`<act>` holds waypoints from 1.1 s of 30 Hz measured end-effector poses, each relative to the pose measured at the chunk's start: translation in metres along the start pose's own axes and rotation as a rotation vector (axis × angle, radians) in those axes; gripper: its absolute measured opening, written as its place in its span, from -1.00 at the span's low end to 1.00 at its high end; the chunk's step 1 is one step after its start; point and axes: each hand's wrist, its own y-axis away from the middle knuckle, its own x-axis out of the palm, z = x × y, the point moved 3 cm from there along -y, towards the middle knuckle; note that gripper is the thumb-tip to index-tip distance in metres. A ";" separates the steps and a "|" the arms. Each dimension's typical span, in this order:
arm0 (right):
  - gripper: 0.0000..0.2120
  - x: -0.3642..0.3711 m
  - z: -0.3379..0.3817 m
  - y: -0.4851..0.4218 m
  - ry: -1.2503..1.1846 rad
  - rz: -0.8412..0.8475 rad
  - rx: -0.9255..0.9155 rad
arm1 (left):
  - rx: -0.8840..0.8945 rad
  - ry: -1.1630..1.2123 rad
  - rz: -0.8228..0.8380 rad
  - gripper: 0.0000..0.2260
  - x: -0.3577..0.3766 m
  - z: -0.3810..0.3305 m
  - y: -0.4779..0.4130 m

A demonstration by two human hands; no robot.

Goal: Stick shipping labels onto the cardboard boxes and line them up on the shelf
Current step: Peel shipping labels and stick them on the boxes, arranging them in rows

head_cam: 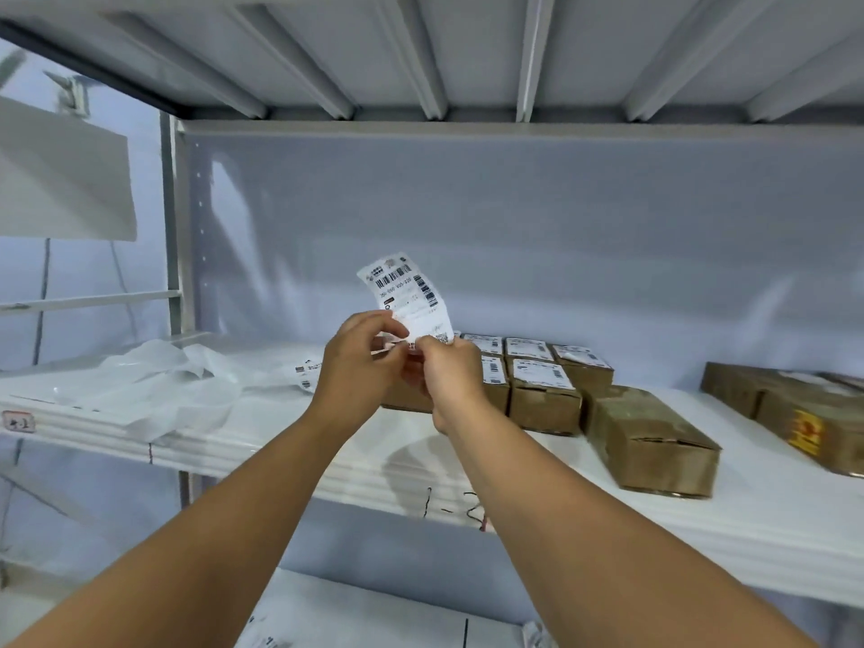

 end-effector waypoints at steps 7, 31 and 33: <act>-0.85 -0.071 0.026 0.021 -0.150 -0.081 -0.074 | -0.366 0.380 -0.068 -0.66 0.060 -0.036 0.025; -0.85 -0.194 0.059 0.045 0.987 -0.442 -0.878 | -0.611 0.626 0.201 -0.90 0.157 -0.087 0.060; -0.77 -0.191 0.058 0.047 1.010 -0.351 -0.873 | -0.600 0.648 0.202 -0.89 0.159 -0.087 0.060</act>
